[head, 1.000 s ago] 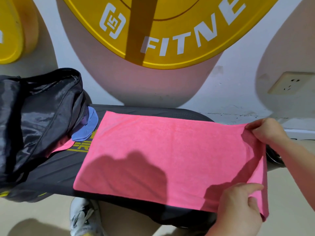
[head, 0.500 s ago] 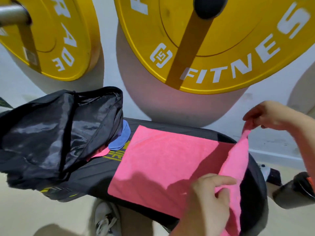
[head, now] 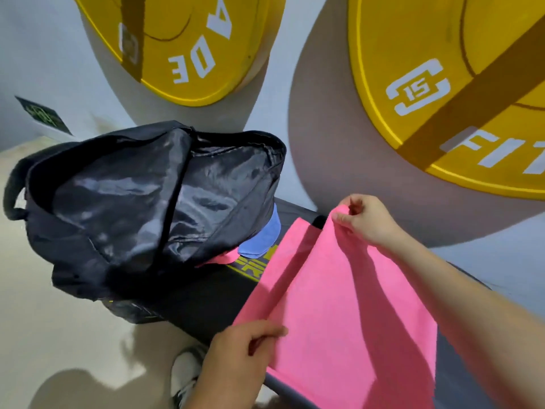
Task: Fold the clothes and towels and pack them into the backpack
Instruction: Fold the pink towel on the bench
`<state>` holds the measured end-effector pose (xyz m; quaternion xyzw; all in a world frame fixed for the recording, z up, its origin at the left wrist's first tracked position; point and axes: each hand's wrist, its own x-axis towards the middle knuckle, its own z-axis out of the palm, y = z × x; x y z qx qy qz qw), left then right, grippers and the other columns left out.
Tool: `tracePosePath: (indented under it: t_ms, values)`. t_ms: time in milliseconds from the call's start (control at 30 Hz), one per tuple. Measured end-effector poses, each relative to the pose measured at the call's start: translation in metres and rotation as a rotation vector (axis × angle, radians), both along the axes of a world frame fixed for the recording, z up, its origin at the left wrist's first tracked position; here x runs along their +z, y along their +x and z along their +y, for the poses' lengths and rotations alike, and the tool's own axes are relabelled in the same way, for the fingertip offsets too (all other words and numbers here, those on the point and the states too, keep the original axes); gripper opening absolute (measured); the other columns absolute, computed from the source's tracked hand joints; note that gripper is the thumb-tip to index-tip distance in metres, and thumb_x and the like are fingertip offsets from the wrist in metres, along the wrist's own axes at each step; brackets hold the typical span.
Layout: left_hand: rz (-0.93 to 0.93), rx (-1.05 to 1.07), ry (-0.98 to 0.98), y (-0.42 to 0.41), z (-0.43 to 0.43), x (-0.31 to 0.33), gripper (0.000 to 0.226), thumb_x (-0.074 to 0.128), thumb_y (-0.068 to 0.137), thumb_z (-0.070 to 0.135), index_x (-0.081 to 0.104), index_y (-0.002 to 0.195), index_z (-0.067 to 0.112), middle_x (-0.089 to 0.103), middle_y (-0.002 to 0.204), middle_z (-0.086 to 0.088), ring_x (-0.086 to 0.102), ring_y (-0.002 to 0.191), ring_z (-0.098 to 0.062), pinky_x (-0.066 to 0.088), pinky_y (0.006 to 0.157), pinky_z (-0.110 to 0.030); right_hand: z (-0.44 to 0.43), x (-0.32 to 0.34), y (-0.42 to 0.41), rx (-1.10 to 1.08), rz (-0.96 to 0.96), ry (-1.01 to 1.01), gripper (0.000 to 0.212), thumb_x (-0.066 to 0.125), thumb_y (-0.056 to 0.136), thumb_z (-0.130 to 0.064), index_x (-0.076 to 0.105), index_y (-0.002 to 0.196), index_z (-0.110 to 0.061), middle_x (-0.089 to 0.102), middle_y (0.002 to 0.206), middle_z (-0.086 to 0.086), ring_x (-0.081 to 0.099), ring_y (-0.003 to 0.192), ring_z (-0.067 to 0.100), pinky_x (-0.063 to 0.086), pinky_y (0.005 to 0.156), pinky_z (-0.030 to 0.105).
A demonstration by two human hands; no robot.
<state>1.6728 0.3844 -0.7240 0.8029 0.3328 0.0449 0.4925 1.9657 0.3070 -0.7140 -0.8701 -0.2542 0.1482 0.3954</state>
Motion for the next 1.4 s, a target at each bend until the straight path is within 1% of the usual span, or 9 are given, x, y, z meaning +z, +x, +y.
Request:
tracePosePath:
  t_ms: [67, 167, 367, 567, 667, 833, 1100, 1233, 1400]
  values:
    - [0.004, 0.047, -0.011, -0.005, 0.011, -0.017, 0.056, 0.064, 0.079, 0.012, 0.060, 0.080, 0.069, 0.070, 0.081, 0.020, 0.066, 0.078, -0.003, 0.053, 0.078, -0.019, 0.022, -0.012, 0.001, 0.050, -0.015, -0.067, 0.019, 0.073, 0.081, -0.015, 0.061, 0.067, -0.019, 0.060, 0.061, -0.003, 0.052, 0.060, 0.015, 0.047, 0.066, 0.032]
    - [0.008, 0.138, -0.055, -0.009, 0.023, -0.033, 0.058, 0.060, 0.080, -0.002, 0.062, 0.094, 0.054, 0.065, 0.085, 0.033, 0.063, 0.086, 0.008, 0.047, 0.077, -0.007, 0.049, -0.026, -0.002, 0.142, -0.082, -0.170, 0.016, 0.070, 0.085, -0.018, 0.064, 0.070, -0.015, 0.061, 0.066, 0.003, 0.052, 0.065, 0.018, 0.043, 0.065, 0.027]
    - [0.136, 0.238, -0.081, -0.009, 0.042, -0.059, 0.038, 0.067, 0.077, 0.008, 0.061, 0.082, 0.045, 0.071, 0.070, 0.014, 0.068, 0.071, -0.007, 0.054, 0.080, -0.035, 0.068, -0.067, -0.006, 0.183, -0.204, -0.296, 0.013, 0.065, 0.087, -0.022, 0.066, 0.075, -0.016, 0.057, 0.068, -0.002, 0.054, 0.073, 0.024, 0.037, 0.066, 0.027]
    - [0.221, 0.233, 0.112, -0.008, 0.044, -0.064, 0.015, 0.072, 0.071, 0.035, 0.064, 0.072, 0.047, 0.062, 0.063, 0.030, 0.061, 0.062, -0.001, 0.052, 0.068, -0.029, 0.080, -0.068, -0.002, 0.156, -0.262, -0.388, 0.010, 0.064, 0.086, -0.026, 0.070, 0.092, -0.020, 0.069, 0.093, 0.003, 0.062, 0.093, 0.028, 0.046, 0.073, 0.031]
    - [0.255, 0.225, 0.293, -0.011, 0.042, -0.070, 0.026, 0.079, 0.064, 0.032, 0.054, 0.058, 0.037, 0.054, 0.060, 0.008, 0.052, 0.054, -0.005, 0.048, 0.059, -0.031, 0.084, -0.066, -0.001, 0.151, -0.308, -0.427, 0.012, 0.064, 0.086, -0.023, 0.071, 0.094, -0.019, 0.067, 0.103, 0.006, 0.061, 0.100, 0.029, 0.046, 0.074, 0.031]
    - [0.280, 0.198, 0.379, -0.010, 0.037, -0.064, 0.028, 0.080, 0.066, 0.033, 0.059, 0.084, 0.036, 0.046, 0.068, 0.007, 0.059, 0.071, -0.015, 0.046, 0.067, -0.032, 0.085, -0.068, -0.002, 0.202, -0.353, -0.359, 0.011, 0.063, 0.082, -0.012, 0.071, 0.086, -0.018, 0.064, 0.102, 0.003, 0.057, 0.101, 0.026, 0.048, 0.079, 0.033]
    - [0.186, 0.217, 0.297, -0.011, 0.033, -0.066, 0.037, 0.071, 0.067, 0.016, 0.042, 0.056, 0.035, 0.047, 0.067, 0.009, 0.046, 0.054, -0.009, 0.031, 0.050, -0.017, 0.087, -0.069, 0.007, 0.217, -0.226, -0.351, 0.015, 0.070, 0.078, -0.011, 0.064, 0.071, -0.023, 0.067, 0.079, -0.002, 0.064, 0.087, 0.023, 0.048, 0.074, 0.028]
    - [0.035, 0.299, 0.092, -0.006, 0.037, -0.055, 0.031, 0.074, 0.068, 0.008, 0.058, 0.069, 0.035, 0.057, 0.057, 0.014, 0.052, 0.053, -0.006, 0.045, 0.057, -0.026, 0.067, -0.047, 0.009, 0.162, -0.160, -0.178, 0.012, 0.078, 0.078, -0.019, 0.070, 0.069, -0.019, 0.066, 0.068, -0.002, 0.062, 0.070, 0.014, 0.042, 0.068, 0.022]
    - [-0.118, 0.283, 0.080, -0.002, 0.049, -0.025, 0.049, 0.078, 0.072, 0.010, 0.065, 0.075, 0.057, 0.067, 0.063, 0.023, 0.062, 0.061, 0.004, 0.048, 0.060, -0.012, 0.007, 0.016, 0.005, 0.038, -0.041, 0.114, 0.018, 0.075, 0.080, -0.010, 0.071, 0.067, -0.022, 0.068, 0.058, -0.012, 0.058, 0.054, -0.002, 0.050, 0.059, 0.016]
